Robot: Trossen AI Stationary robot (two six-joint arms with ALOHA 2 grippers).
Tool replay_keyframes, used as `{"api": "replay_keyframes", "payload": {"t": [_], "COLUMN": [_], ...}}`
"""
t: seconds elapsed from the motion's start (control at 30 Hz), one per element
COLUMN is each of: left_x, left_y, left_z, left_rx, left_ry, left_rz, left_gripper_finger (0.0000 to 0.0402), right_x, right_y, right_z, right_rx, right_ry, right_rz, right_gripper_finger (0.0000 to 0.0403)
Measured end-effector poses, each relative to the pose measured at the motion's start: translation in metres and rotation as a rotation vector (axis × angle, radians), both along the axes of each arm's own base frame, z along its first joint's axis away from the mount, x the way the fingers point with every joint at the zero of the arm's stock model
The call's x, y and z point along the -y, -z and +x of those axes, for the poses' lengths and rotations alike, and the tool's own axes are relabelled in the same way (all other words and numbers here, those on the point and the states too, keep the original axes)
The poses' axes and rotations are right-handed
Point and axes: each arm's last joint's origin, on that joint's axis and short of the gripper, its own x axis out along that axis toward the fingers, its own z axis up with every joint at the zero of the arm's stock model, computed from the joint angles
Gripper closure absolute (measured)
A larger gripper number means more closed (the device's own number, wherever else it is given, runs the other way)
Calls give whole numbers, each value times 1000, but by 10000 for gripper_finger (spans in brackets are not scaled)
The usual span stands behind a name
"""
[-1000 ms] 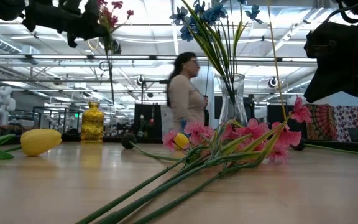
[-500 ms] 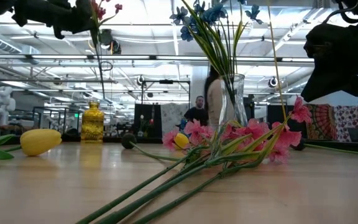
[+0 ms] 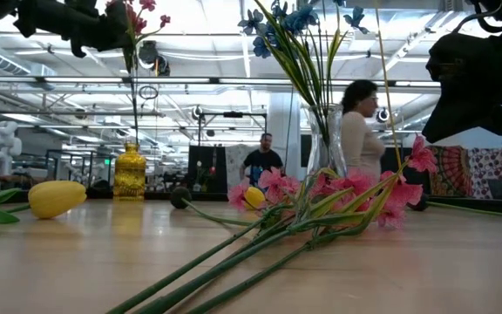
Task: Sort flowers into vase by color
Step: Put the red flowers into the yellow vase
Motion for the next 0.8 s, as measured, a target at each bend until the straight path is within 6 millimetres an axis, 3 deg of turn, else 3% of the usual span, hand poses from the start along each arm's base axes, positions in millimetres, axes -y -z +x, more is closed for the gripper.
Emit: {"api": "replay_keyframes", "payload": {"t": [0.37,0.8], "left_x": [3,1], "left_y": [-8,3], "left_z": [-2,-1], "left_rx": [12,-43], "left_ry": [-2,-5], "left_rz": [21,-73], "left_gripper_finger": [396,396], "right_x": [1,1], "right_y": [0,0], "right_z": [0,0], "right_rx": [5,5], "right_ry": [14,15], "right_rz": [-17,-19], "right_gripper_finger": [335,335]}}
